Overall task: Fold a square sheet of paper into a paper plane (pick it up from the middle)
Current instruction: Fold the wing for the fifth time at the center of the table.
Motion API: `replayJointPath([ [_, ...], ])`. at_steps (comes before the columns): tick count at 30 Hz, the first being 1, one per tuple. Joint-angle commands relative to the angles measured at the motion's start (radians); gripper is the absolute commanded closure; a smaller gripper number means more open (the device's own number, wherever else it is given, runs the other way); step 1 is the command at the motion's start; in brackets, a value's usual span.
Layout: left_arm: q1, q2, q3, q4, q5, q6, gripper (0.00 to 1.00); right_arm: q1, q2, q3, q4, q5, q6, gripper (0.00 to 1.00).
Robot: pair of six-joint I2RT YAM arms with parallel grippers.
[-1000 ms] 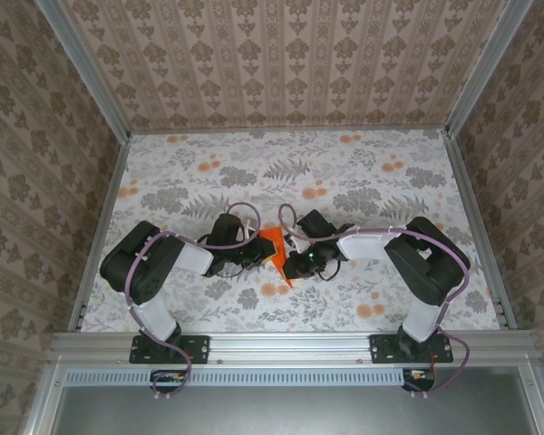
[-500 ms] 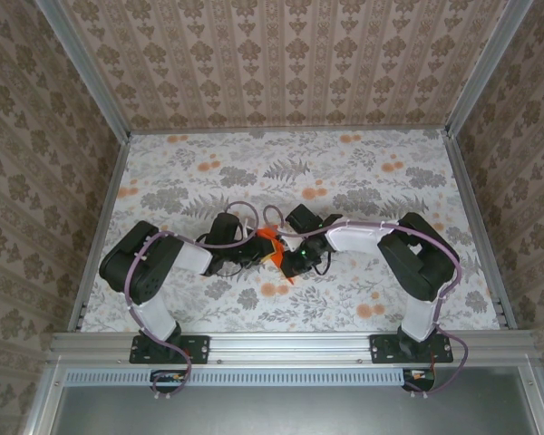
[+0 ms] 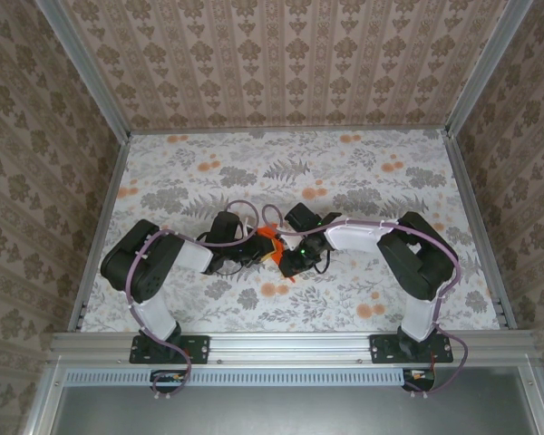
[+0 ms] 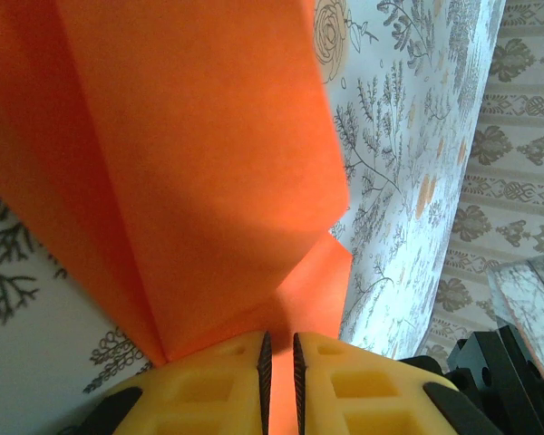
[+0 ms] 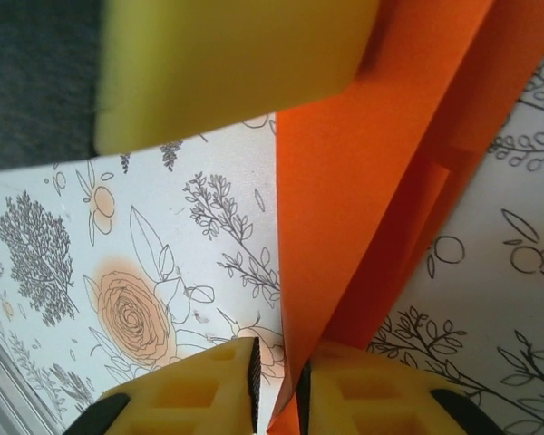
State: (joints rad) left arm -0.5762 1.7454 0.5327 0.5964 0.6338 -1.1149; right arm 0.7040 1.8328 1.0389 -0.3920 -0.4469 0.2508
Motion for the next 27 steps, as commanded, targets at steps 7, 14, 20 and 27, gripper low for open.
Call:
replayJointPath([
  [7,0.006,0.022,0.0,-0.058,-0.008,0.018,0.83,-0.021,-0.106,-0.112,0.083,-0.033,0.204,0.77],
  [14,0.006,0.022,-0.007,-0.055,-0.011,0.017,0.83,-0.02,-0.109,-0.147,0.124,-0.057,0.25,0.8],
  [20,0.006,0.019,-0.013,-0.051,-0.013,0.012,0.83,-0.02,-0.083,-0.148,0.126,-0.062,0.248,0.85],
  [27,0.006,0.021,-0.017,-0.053,-0.016,0.009,0.83,-0.02,-0.049,-0.164,0.123,-0.052,0.246,0.87],
])
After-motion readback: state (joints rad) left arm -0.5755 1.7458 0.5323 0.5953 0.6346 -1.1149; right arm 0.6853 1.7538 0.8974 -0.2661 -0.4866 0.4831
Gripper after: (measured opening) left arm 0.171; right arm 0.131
